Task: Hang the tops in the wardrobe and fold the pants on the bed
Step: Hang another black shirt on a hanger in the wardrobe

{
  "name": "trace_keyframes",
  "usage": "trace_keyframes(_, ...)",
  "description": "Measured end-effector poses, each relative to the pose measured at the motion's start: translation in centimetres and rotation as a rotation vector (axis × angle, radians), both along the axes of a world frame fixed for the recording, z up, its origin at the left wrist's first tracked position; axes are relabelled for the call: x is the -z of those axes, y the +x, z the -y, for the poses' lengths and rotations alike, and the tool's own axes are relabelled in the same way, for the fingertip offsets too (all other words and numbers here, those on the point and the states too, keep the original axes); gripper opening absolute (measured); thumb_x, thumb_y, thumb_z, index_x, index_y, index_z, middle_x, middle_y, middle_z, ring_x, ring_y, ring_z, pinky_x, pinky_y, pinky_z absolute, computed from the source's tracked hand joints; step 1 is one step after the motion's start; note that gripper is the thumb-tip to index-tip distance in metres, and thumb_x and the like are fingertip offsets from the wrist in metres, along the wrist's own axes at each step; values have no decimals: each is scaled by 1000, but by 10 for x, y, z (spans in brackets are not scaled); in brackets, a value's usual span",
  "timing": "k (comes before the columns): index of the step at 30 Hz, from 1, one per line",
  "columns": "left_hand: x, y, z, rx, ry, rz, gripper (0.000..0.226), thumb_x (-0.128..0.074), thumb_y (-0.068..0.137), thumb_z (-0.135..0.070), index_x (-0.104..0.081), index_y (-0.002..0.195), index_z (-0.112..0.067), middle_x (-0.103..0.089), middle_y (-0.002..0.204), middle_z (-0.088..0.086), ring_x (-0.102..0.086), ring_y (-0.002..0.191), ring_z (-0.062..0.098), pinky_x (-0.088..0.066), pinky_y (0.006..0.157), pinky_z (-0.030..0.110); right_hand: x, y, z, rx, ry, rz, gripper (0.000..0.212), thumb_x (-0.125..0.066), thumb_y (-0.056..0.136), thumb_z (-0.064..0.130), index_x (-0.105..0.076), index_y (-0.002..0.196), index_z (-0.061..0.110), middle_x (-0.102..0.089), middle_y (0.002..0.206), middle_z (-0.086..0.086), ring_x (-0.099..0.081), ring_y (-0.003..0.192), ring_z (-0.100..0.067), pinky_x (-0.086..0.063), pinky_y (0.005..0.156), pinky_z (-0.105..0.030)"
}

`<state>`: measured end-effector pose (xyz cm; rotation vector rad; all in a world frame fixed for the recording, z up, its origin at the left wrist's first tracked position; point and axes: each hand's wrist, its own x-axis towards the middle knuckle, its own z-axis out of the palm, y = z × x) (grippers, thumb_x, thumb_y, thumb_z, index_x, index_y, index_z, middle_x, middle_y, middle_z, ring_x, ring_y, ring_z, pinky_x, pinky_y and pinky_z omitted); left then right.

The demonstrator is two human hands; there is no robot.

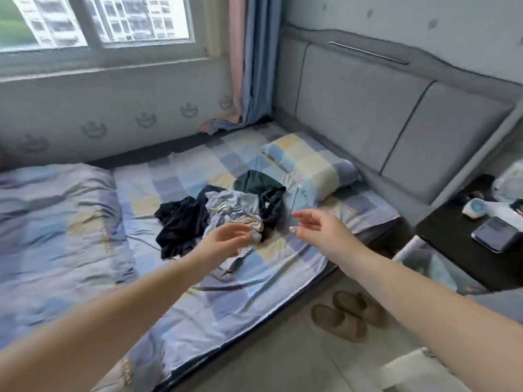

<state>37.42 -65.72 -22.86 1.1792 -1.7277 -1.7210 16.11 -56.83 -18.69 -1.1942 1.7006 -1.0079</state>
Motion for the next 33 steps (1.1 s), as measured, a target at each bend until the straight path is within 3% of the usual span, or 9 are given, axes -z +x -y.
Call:
trace_keyframes(4, 29, 85, 33, -164, 75, 83, 18, -61, 92, -21, -63, 109, -20, -67, 111, 4, -63, 97, 13, -48, 80, 24, 28, 58, 56, -109, 83, 4, 24, -68, 87, 20, -57, 105, 32, -58, 108, 12, -54, 110, -10, -45, 88, -25)
trace_keyframes(7, 47, 129, 46, -285, 139, 109, 19, -60, 92, -23, -63, 111, -18, -67, 114, 6, -63, 105, 19, -47, 89, 34, 47, 87, 87, -154, 154, 18, 26, -67, 87, 21, -58, 111, 27, -58, 110, 7, -54, 110, -12, -46, 91, -29)
trace_keyframes(10, 68, 165, 60, -414, 190, 104, 12, -58, 93, -21, -63, 104, -22, -68, 112, 5, -63, 103, 18, -46, 87, 32, 66, 117, 124, -238, 226, 10, 28, -66, 88, 22, -57, 114, 25, -58, 114, 3, -55, 111, -13, -46, 92, -30)
trace_keyframes(13, 85, 183, 74, -505, 225, 100, 9, -57, 94, -23, -62, 100, -26, -68, 110, 1, -63, 97, 12, -46, 81, 28, 86, 135, 157, -281, 264, -13, 34, -67, 87, 22, -58, 120, 19, -60, 118, -1, -56, 110, -15, -47, 98, -35)
trace_keyframes(22, 135, 192, 149, -715, 329, 74, 13, -57, 93, -25, -63, 105, -26, -69, 107, -5, -64, 97, 7, -47, 72, 23, 155, 147, 281, -390, 393, -22, 37, -67, 87, 26, -58, 123, 19, -59, 121, -2, -56, 112, -15, -48, 95, -34)
trace_keyframes(26, 185, 198, 191, -799, 336, 65, 13, -57, 93, -24, -64, 104, -27, -68, 107, -5, -63, 97, 6, -47, 71, 22, 203, 156, 350, -386, 398, -56, 36, -65, 88, 26, -58, 123, 17, -60, 121, -2, -58, 109, -15, -46, 83, -28)
trace_keyframes(33, 325, 214, 256, -723, 262, 181, 13, -62, 90, -21, -64, 99, -30, -67, 104, -7, -61, 103, 6, -45, 77, 16, 333, 180, 423, -406, 404, -150, 45, -65, 88, 26, -54, 130, 13, -57, 127, -5, -52, 118, -15, -40, 94, -25)
